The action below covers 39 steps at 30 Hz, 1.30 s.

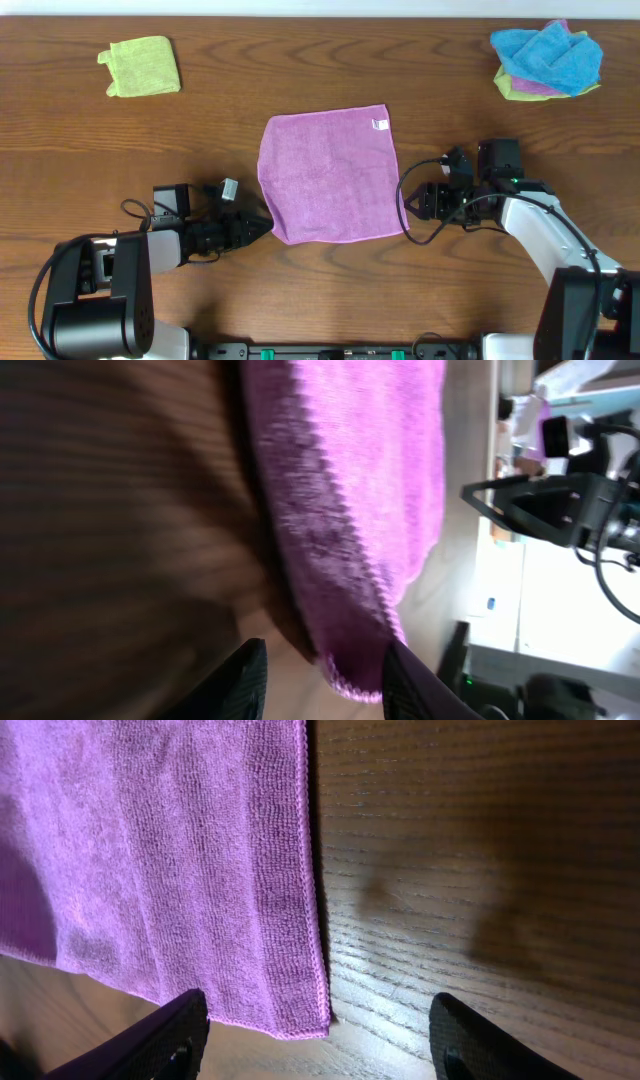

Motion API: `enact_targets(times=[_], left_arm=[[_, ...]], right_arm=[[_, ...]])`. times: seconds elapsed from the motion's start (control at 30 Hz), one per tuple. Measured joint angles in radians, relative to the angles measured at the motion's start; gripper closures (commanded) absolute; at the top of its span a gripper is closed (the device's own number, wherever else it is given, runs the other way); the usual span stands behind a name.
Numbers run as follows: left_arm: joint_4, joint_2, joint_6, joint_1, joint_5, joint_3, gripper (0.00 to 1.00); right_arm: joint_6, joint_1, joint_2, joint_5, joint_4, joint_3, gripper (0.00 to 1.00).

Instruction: Fold the cloth

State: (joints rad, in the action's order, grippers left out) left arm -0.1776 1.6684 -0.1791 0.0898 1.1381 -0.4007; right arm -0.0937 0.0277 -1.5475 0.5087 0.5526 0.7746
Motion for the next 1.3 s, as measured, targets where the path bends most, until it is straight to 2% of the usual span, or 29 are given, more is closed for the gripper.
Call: enact_targets(times=[0.37,0.63,0.83,1.1,1.3], left_arm=[[-0.059,0.000,-0.047,0.000,0.112,0.000,0.60],[-0.067,0.000,-0.060,0.000,0.118,0.000,0.60],[-0.053,0.000,-0.049,0.000,0.076,0.000,0.60],[0.048,0.000,0.028,0.000,-0.019,0.000,0.60],[0.045,0.000,0.057,0.000,-0.044,0.000,0.60]], right_arm=[[0.000,0.000,0.000,0.000,-0.005,0.000,0.29],[0.001,0.000,0.000,0.000,-0.010,0.000,0.32],[0.009,0.000,0.000,0.000,-0.019,0.000,0.32],[0.027,0.000,0.000,-0.008,-0.008,0.000,0.33],[0.034,0.000,-0.003,-0.010,-0.012,0.000,0.35]])
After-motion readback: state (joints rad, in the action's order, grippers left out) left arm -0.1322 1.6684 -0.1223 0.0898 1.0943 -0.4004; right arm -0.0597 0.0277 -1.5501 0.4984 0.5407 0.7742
